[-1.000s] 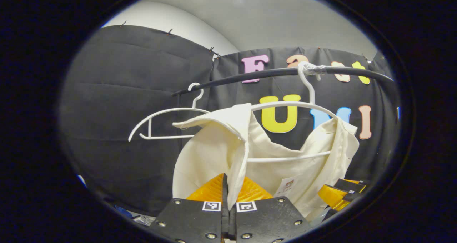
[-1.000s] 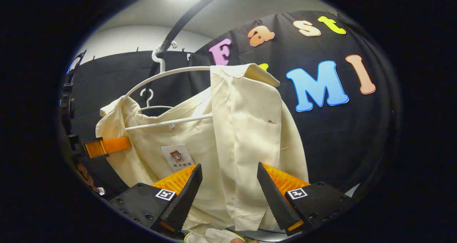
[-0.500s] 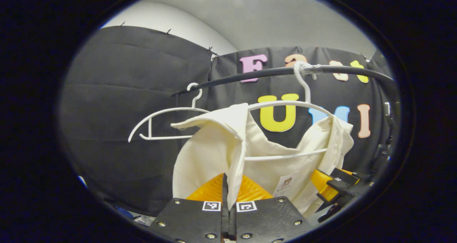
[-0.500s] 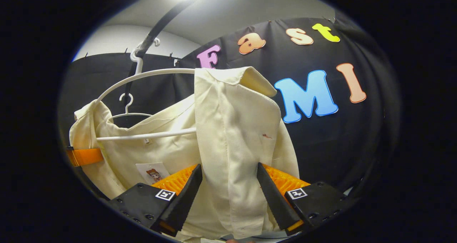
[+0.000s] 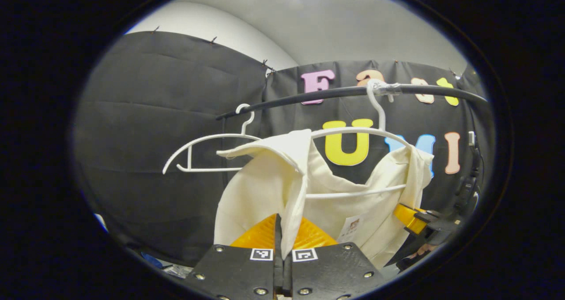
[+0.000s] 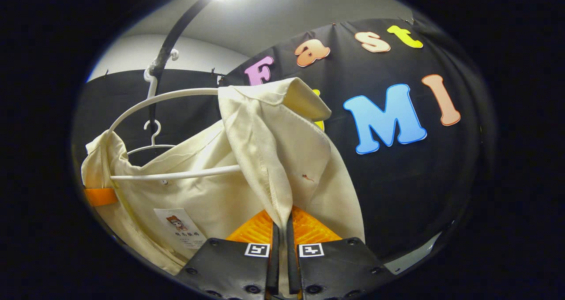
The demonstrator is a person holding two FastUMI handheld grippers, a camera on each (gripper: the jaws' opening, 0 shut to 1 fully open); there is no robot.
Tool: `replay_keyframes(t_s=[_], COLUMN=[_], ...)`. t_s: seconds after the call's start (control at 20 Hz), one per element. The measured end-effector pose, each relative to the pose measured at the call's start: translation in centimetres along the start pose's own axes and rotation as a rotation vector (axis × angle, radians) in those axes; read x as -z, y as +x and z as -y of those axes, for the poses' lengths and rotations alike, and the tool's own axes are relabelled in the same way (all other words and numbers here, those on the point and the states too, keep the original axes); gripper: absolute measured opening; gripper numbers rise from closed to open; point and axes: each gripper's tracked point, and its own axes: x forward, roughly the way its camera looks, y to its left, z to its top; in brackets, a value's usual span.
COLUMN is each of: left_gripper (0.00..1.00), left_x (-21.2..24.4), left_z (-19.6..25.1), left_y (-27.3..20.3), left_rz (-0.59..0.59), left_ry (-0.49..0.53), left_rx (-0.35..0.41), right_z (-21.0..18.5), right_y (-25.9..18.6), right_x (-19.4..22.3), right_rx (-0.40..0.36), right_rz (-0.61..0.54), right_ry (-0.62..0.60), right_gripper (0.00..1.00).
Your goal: Grasp the clothes on the hanger with both hands and then place them into the laundry hamper below.
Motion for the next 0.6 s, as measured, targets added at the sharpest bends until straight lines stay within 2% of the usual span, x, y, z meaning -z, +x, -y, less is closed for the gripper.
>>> replay_keyframes(t_s=[0.05, 0.1, 0.45, 0.6], left_gripper=[0.01, 0.01, 0.01, 0.01], left_x=[-0.2, -0.5, -2.2, -3.8], left_z=[-0.2, -0.6, -2.0, -3.9], left_y=[-0.2, -0.5, -0.9, -0.7], left_rz=[0.007, 0.019, 0.071, 0.115], left_ry=[0.002, 0.009, 0.059, 0.066], left_rx=[-0.006, -0.019, -0.084, -0.145], right_z=[0.0, 0.3, 4.1, 5.3], right_y=[0.1, 0.0, -0.1, -0.5], right_x=[-0.1, -0.2, -3.7, -4.5], right_rx=[-0.017, -0.020, 0.087, 0.117], right_rz=[-0.004, 0.002, 0.125, 0.140], right_ry=[0.002, -0.007, -0.094, -0.099], right_gripper=[0.02, 0.00, 0.02, 0.02])
